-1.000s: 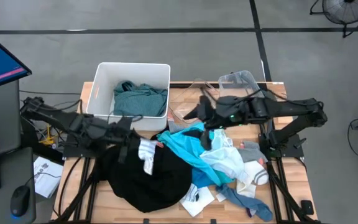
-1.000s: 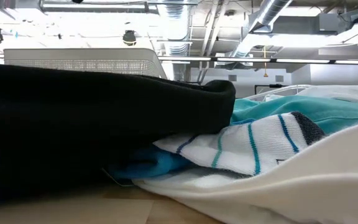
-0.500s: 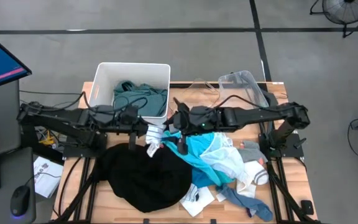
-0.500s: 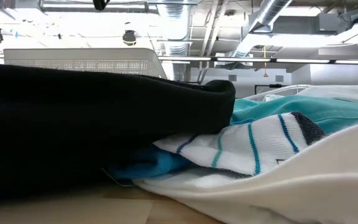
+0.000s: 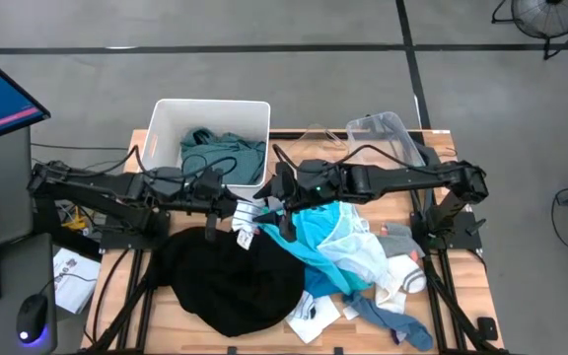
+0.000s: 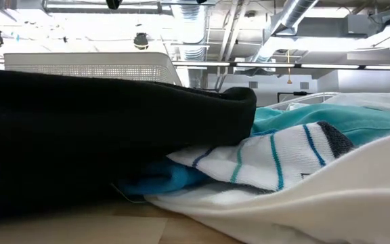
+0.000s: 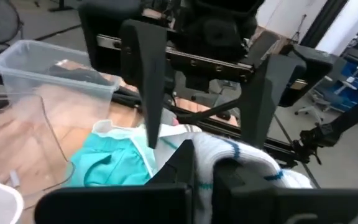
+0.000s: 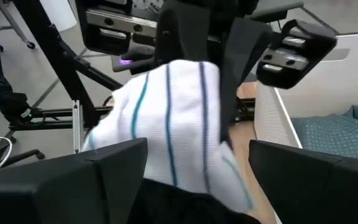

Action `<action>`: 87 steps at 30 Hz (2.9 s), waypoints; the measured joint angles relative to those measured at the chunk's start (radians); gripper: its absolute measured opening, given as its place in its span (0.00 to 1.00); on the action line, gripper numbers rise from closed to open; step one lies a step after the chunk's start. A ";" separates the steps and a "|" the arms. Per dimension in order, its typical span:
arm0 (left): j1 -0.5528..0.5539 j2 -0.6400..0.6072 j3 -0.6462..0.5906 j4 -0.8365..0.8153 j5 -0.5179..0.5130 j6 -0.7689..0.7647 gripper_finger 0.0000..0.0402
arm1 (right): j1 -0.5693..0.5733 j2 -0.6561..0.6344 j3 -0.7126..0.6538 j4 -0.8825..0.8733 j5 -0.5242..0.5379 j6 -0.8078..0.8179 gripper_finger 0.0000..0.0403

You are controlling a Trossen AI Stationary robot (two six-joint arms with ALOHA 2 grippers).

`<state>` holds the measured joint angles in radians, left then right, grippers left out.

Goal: Pick & Place Cloths
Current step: Put the white and blue sock into the middle transparent bin, then put the light blue pants into the right transparent bin

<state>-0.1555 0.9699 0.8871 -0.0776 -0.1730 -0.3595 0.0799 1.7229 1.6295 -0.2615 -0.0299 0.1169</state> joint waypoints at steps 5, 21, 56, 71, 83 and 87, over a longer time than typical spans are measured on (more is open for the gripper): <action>0.000 0.007 0.000 0.063 -0.006 0.038 0.00 | -0.003 0.000 0.000 0.000 -0.043 0.016 0.61; 0.000 0.060 0.001 0.096 -0.029 0.072 0.05 | -0.010 -0.013 -0.002 -0.056 -0.025 0.065 0.02; -0.003 0.050 -0.001 -0.035 -0.083 0.064 0.34 | -0.447 0.294 -0.001 -0.696 0.314 0.135 0.19; -0.163 0.061 0.000 -0.208 0.066 0.057 0.49 | -0.388 0.036 0.000 -0.819 0.210 0.118 0.85; -0.285 0.291 0.001 -0.265 -0.118 0.092 0.50 | -0.150 -0.196 0.000 -0.800 0.211 0.266 0.82; -0.280 0.392 0.000 -0.254 -0.127 0.091 0.50 | -0.076 -0.208 0.000 -0.803 0.212 0.324 0.82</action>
<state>-0.4354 1.3616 0.8871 -0.3314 -0.2996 -0.2680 0.0035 1.5154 1.6299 -1.0643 0.1818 0.4405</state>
